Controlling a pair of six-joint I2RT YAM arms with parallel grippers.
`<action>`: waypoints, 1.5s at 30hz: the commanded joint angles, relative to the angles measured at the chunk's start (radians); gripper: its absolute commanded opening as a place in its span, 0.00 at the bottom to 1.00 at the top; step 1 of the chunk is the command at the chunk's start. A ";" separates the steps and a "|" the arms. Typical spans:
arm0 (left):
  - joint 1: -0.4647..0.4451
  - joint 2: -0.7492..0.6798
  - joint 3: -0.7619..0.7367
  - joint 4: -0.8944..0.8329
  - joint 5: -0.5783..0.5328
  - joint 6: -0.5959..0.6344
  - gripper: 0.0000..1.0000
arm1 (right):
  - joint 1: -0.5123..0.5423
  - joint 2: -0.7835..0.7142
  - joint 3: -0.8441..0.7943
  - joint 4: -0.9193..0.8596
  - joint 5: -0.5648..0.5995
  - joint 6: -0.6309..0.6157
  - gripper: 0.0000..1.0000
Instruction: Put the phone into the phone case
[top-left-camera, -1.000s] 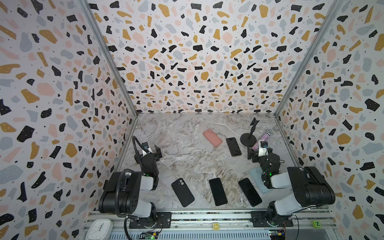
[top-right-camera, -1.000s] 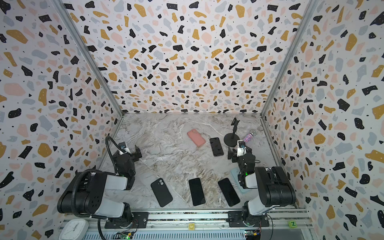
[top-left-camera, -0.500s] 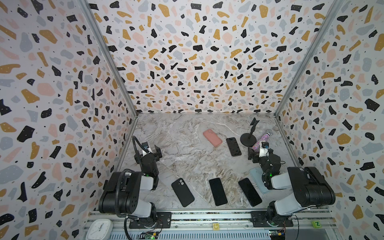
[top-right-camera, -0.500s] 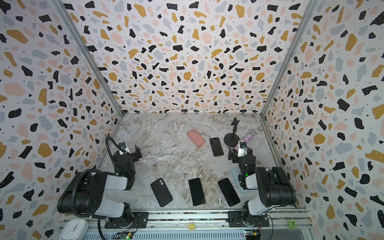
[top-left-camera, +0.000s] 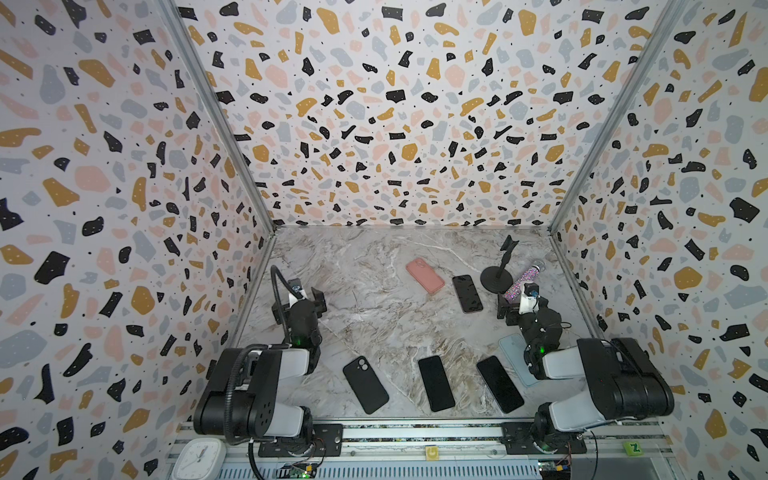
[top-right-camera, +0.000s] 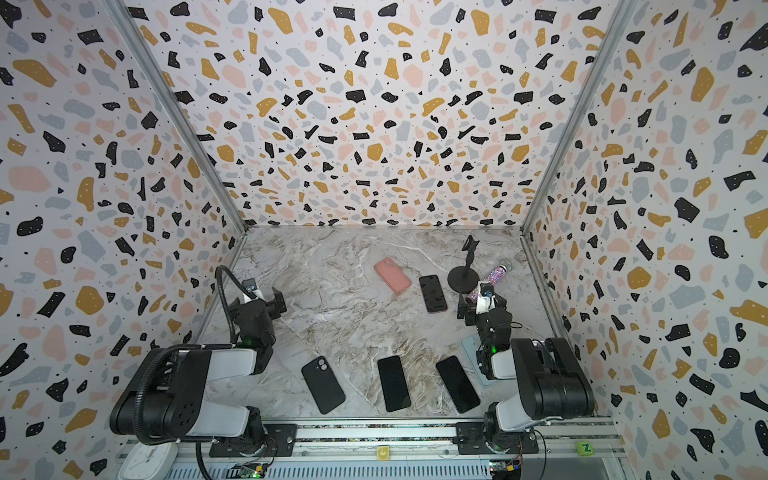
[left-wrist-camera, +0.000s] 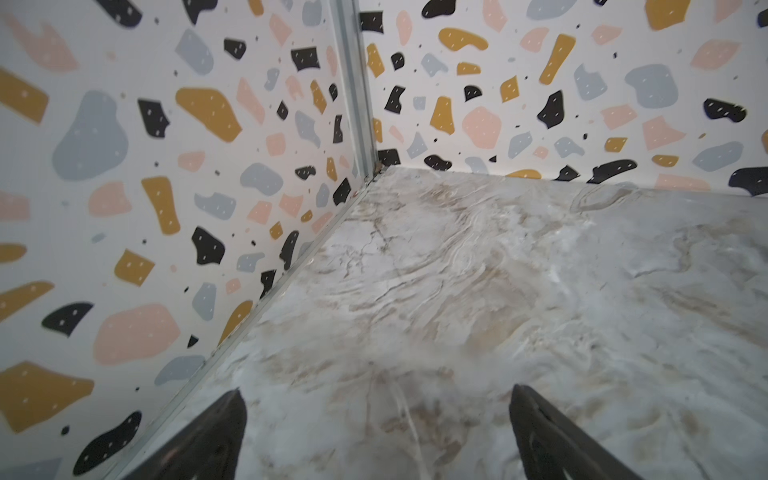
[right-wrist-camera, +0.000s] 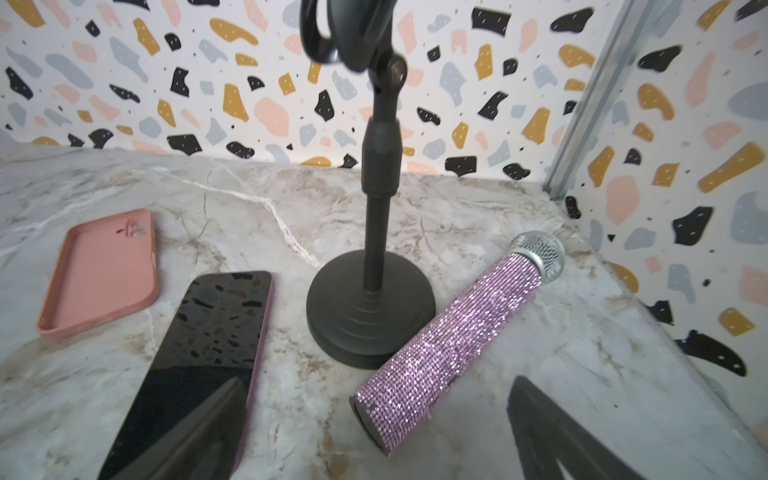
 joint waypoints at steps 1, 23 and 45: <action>-0.076 -0.034 0.211 -0.329 -0.152 -0.113 1.00 | 0.142 -0.160 0.096 -0.145 0.215 -0.038 0.99; -0.333 0.296 0.737 -0.938 0.445 -0.538 0.99 | 0.364 0.541 1.088 -1.030 -0.055 0.140 0.73; -0.344 0.391 0.678 -0.946 0.652 -0.569 0.97 | 0.366 0.827 1.357 -1.182 -0.151 0.142 0.19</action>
